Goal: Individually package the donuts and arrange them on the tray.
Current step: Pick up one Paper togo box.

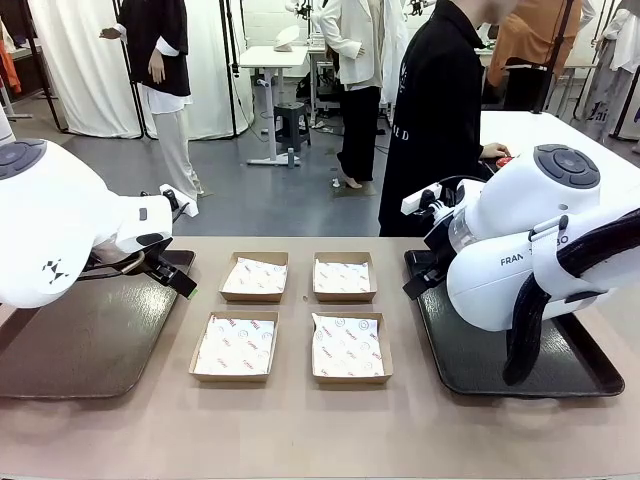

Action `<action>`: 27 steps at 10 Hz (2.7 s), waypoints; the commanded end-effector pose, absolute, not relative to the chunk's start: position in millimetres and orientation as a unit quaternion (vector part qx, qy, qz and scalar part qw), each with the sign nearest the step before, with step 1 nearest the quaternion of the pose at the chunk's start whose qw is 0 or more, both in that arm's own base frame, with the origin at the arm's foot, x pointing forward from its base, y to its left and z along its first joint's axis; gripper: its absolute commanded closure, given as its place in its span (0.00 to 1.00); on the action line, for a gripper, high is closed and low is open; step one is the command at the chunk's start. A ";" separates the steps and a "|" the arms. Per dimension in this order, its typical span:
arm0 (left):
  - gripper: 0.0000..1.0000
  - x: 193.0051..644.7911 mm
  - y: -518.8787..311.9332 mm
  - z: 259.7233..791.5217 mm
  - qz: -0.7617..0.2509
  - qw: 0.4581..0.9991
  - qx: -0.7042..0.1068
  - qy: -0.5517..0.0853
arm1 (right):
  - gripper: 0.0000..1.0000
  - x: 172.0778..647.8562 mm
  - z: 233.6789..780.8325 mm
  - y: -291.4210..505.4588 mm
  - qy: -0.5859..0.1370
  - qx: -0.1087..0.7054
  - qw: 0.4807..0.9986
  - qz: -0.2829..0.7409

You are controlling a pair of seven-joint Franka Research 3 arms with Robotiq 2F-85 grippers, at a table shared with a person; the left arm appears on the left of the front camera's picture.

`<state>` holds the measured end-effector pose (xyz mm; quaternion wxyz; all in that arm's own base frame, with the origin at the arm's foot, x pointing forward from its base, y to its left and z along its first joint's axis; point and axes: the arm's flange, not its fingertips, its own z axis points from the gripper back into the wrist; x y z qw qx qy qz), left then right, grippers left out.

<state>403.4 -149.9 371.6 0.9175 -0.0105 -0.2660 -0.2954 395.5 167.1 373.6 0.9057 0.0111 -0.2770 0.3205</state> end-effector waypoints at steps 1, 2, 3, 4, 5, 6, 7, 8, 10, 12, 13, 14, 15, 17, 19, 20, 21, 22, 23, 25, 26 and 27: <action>0.00 403.4 -149.9 371.6 -0.296 0.917 -0.010 -0.266 | 0.00 395.4 373.6 167.2 -0.277 0.011 0.906 0.320; 0.00 403.4 -149.9 371.6 -0.295 0.918 -0.011 -0.266 | 0.00 395.5 373.6 167.1 -0.277 0.011 0.906 0.321; 0.00 382.5 -140.4 383.9 -0.302 0.923 -0.010 -0.239 | 0.00 378.9 384.2 166.1 -0.282 -0.010 0.899 0.336; 0.00 347.2 -126.9 399.8 -0.322 0.917 -0.014 -0.235 | 0.00 344.2 398.7 159.8 -0.267 -0.008 0.897 0.352; 0.00 316.5 -114.6 411.3 -0.349 0.910 -0.018 -0.224 | 0.00 314.4 407.0 150.7 -0.236 -0.002 0.902 0.362; 0.00 298.4 -103.0 417.4 -0.365 0.910 -0.014 -0.198 | 0.00 290.5 412.8 137.8 -0.205 0.003 0.909 0.362; 0.00 279.8 -92.6 414.9 -0.363 0.915 -0.020 -0.172 | 0.00 266.2 413.3 125.3 -0.164 0.015 0.918 0.362; 0.00 263.8 -84.8 415.9 -0.371 0.916 -0.027 -0.152 | 0.00 241.9 413.5 114.6 -0.128 0.023 0.925 0.357; 0.00 238.4 -75.6 418.7 -0.366 0.917 -0.052 -0.150 | 0.00 209.7 412.5 104.3 -0.102 0.028 0.927 0.360; 0.00 322.1 -106.6 476.2 -0.367 0.919 -0.033 -0.140 | 0.00 294.1 466.2 149.7 -0.101 0.014 0.929 0.354; 0.00 322.1 -106.6 476.2 -0.367 0.919 -0.033 -0.140 | 0.00 294.1 466.2 149.7 -0.101 0.014 0.929 0.354; 0.00 322.1 -106.6 476.2 -0.367 0.919 -0.033 -0.140 | 0.00 294.1 466.2 149.7 -0.101 0.014 0.929 0.354; 0.00 313.9 -102.8 485.6 -0.365 0.920 -0.036 -0.141 | 0.00 281.7 479.6 143.7 -0.103 0.010 0.930 0.353; 0.00 327.8 -67.4 498.7 -0.280 0.897 -0.299 -0.166 | 0.00 299.4 471.3 86.9 -0.141 0.310 0.913 0.227; 0.00 336.3 -29.7 506.0 -0.171 0.845 -0.468 -0.193 | 0.00 304.8 457.0 24.7 -0.167 0.488 0.853 0.080; 0.00 341.4 -14.7 501.0 -0.123 0.830 -0.509 -0.192 | 0.00 303.4 447.4 0.1 -0.176 0.542 0.821 0.038; 0.00 347.3 1.0 492.9 -0.091 0.815 -0.544 -0.174 | 0.00 301.2 435.4 -24.8 -0.172 0.585 0.792 0.004; 0.00 350.1 15.2 486.6 -0.074 0.808 -0.563 -0.157 | 0.00 297.1 429.0 -44.0 -0.166 0.602 0.781 -0.012; 0.00 349.6 31.3 481.0 -0.062 0.802 -0.577 -0.141 | 0.00 289.9 427.9 -60.9 -0.170 0.607 0.776 -0.017; 0.00 346.9 68.6 471.3 -0.039 0.790 -0.600 -0.118 | 0.00 275.0 425.7 -89.4 -0.165 0.616 0.770 -0.015; 0.00 341.7 86.2 469.0 -0.038 0.784 -0.609 -0.112 | 0.00 268.1 419.3 -106.8 -0.171 0.614 0.770 -0.028; 0.00 335.9 100.6 469.1 -0.037 0.782 -0.611 -0.113 | 0.00 262.3 412.8 -121.5 -0.176 0.610 0.771 -0.043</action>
